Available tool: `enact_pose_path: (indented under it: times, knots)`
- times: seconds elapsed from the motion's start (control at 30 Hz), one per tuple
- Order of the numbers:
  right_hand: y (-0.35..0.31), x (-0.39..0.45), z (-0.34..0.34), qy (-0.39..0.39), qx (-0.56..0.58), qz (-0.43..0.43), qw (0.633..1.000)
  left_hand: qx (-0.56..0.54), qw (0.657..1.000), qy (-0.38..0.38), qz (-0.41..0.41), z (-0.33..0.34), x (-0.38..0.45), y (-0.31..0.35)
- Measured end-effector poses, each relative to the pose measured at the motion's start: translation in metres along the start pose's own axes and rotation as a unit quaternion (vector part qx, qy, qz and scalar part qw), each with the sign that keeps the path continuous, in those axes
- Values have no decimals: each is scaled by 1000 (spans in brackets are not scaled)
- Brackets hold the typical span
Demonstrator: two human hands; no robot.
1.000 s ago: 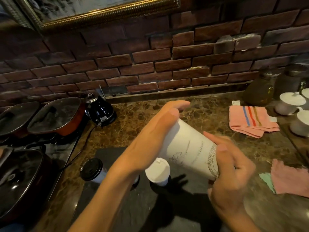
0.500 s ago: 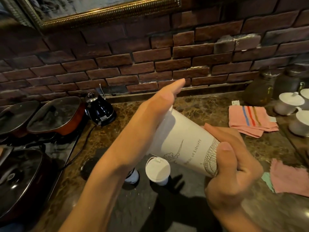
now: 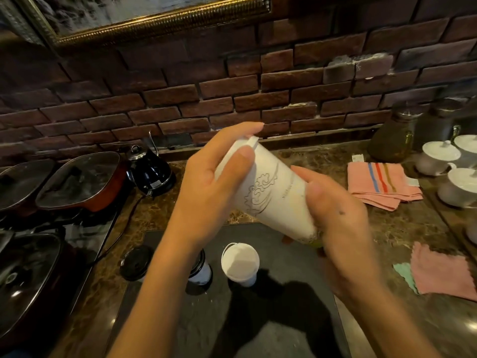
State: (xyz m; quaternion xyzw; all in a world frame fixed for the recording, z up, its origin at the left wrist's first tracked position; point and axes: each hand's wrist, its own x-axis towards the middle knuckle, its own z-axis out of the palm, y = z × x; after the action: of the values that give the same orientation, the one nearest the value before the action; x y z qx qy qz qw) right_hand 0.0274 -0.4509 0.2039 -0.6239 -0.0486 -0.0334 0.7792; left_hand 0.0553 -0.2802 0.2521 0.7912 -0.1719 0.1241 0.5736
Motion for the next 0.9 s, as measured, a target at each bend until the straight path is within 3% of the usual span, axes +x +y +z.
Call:
enact_pose_path:
  times: [0.07,0.13,0.17,0.23,0.3,0.37,0.43,0.57,0.67,0.73,0.8,0.87,0.9]
  knots:
    - [5,-6,-6,-42,-209,-75,974,-20,999,15,-35,-2,1,-3]
    - [12,-9,-8,-52,-374,-149,914,-12,998,21,-61,-3,-2,-6]
    - [13,-11,-8,-53,-408,-167,896,-8,998,17,-68,-3,-3,-5]
    - [11,-14,-6,-43,-419,-157,893,-18,997,9,-73,-2,-5,-3]
    - [5,-17,-5,-41,-358,-105,927,-27,997,3,-69,-1,-8,-2]
    - [-3,-17,-7,-70,-218,-31,973,-28,997,-3,-65,-1,-11,-3]
    - [-8,-15,-9,-113,-89,46,989,-31,997,-12,-76,0,-15,-4]
    - [2,-10,-11,-179,121,209,954,-22,996,-37,-81,-2,-16,-3]
    - [2,-11,-14,-195,140,220,946,-26,995,-51,-80,-5,-15,-3]
    - [-4,-11,-15,-174,36,169,970,-30,996,-33,-79,-5,-16,-7]
    - [-5,-13,-18,-111,-213,34,970,-26,996,-2,-82,-1,-18,-10]
    - [-3,-16,-18,-87,-397,-140,903,-28,995,21,-95,4,-19,-12]
    - [-1,-17,-18,-94,-433,-181,878,-33,994,22,-103,6,-20,-11]
